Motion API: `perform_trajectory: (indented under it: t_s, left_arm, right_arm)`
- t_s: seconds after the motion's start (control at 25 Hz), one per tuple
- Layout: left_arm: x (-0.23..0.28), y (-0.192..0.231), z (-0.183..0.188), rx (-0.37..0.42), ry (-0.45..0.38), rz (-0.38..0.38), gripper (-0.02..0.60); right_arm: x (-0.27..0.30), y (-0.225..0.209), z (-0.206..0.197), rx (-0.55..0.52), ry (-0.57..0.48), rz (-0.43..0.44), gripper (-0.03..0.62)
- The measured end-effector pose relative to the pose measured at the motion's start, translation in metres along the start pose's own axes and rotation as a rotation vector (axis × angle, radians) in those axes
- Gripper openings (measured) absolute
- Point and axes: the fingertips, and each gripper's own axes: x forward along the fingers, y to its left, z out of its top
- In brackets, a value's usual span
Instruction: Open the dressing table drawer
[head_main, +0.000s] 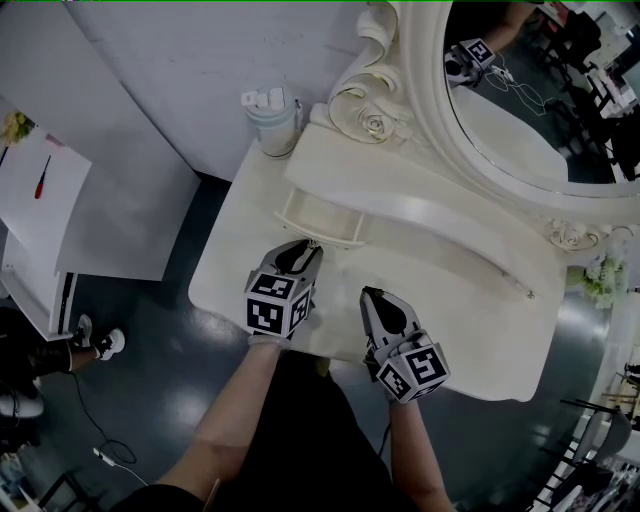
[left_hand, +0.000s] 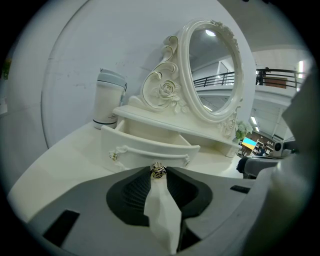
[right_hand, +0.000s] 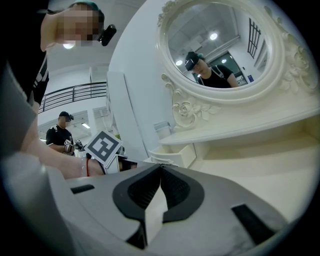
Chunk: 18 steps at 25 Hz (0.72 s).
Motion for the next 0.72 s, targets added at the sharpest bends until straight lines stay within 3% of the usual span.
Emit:
perform_trajectory:
  t_s: [0.28, 0.4, 0.64, 0.72]
  left_arm:
    - [-0.003, -0.001, 0.0, 0.002, -0.011, -0.004, 0.111]
    - [-0.008, -0.002, 0.0, 0.003, -0.023, -0.013, 0.153]
    - [-0.022, 0.0, 0.001, 0.018, -0.033, 0.0, 0.153]
    - [-0.03, 0.002, 0.003, 0.025, -0.045, 0.012, 0.121]
  right_arm:
    - [-0.001, 0.005, 0.003, -0.005, -0.002, 0.007, 0.006]
    - [-0.001, 0.007, 0.004, -0.008, -0.008, 0.01, 0.006]
    - [-0.004, 0.006, 0.013, -0.021, -0.029, 0.008, 0.006]
    - [-0.005, 0.006, 0.02, -0.029, -0.045, 0.007, 0.006]
